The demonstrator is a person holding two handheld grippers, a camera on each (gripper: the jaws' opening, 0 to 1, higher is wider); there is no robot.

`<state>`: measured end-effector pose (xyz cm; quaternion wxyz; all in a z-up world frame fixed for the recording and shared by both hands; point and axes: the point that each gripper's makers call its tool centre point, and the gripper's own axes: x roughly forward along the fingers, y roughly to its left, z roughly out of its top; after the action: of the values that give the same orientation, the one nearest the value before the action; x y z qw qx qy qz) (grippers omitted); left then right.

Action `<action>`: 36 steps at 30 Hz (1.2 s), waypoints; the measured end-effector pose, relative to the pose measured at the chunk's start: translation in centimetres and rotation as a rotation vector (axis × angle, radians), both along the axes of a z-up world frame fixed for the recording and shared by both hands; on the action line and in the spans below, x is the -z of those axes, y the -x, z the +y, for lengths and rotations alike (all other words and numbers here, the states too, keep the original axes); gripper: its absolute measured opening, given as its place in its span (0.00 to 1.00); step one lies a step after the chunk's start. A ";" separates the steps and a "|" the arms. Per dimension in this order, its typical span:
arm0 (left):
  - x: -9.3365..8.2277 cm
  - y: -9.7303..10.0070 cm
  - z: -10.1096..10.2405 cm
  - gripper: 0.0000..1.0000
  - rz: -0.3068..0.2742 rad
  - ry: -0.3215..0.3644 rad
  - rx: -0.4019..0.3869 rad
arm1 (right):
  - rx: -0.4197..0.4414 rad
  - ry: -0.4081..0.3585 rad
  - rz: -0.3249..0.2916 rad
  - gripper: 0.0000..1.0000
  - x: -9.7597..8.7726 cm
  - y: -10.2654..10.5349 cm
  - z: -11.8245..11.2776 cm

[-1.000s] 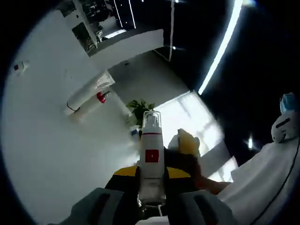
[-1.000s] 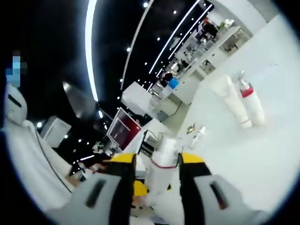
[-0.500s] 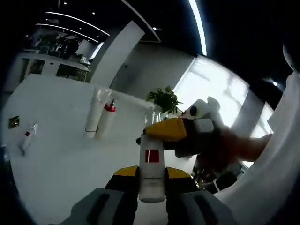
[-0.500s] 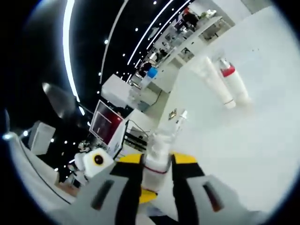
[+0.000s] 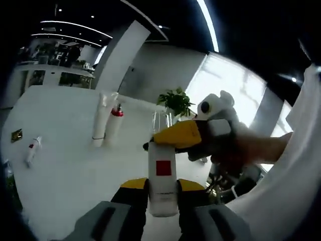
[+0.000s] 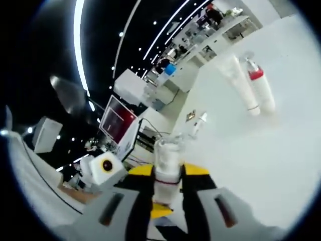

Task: Arrange the skincare products in the storage area until every visible bottle or jar stands upright without overlapping.

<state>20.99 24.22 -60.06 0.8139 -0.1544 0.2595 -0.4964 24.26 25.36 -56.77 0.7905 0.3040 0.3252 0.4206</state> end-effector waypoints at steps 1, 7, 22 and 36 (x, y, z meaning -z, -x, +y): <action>-0.3 0.1 -0.1 0.26 -0.003 0.017 0.011 | -0.011 -0.011 -0.018 0.21 -0.4 0.0 0.1; -1.2 0.8 -0.3 0.42 0.075 0.113 0.091 | -0.209 -0.039 -0.158 0.21 -2.8 2.0 0.9; -4.7 5.5 -2.5 0.26 0.161 0.302 0.385 | -0.466 -0.153 -0.261 0.21 -5.9 5.3 1.6; -3.0 3.3 -1.2 0.24 0.083 0.174 0.244 | -0.338 -0.071 -0.213 0.23 -4.5 3.4 1.6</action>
<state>17.72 23.02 -57.05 0.7197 -0.2119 0.2656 -0.6054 20.81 26.98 -52.29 0.7274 0.2266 0.2711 0.5882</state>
